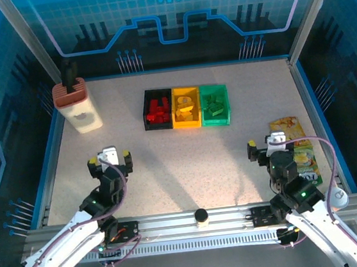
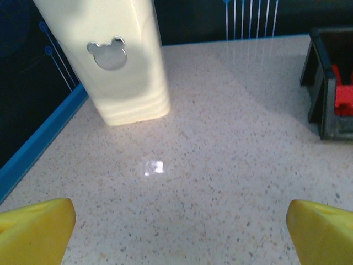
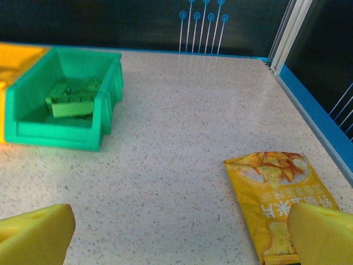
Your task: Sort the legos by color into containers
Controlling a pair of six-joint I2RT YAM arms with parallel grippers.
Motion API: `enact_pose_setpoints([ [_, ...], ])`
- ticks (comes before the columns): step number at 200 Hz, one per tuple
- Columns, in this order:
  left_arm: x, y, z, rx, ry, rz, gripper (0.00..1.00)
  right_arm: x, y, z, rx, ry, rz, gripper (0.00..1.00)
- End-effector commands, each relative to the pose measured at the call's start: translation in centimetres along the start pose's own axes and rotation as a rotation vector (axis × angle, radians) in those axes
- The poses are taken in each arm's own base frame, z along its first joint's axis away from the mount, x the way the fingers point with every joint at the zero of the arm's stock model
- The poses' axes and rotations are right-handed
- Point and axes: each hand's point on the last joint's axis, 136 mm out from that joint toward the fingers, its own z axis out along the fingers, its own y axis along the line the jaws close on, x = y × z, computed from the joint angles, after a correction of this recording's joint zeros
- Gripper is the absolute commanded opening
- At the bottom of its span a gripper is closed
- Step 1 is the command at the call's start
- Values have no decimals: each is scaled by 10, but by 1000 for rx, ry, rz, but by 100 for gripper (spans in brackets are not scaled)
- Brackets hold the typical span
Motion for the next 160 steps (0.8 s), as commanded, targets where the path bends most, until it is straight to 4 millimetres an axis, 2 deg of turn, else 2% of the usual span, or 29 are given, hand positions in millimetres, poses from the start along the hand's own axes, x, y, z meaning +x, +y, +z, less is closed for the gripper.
enact_pose_setpoints([
  [1,-8,0,-5,5,-50,-16,99,18,8,12,-15,17,-74,100],
  [47,-10,10,-12,-24,-82,-50,99,20,8,18,9,44,-83,100],
  [94,-16,17,-12,-56,-151,-79,99,20,-2,19,72,48,-62,100],
  [160,-22,25,-11,-74,-240,-104,99,-2,-6,24,94,-155,-11,100],
])
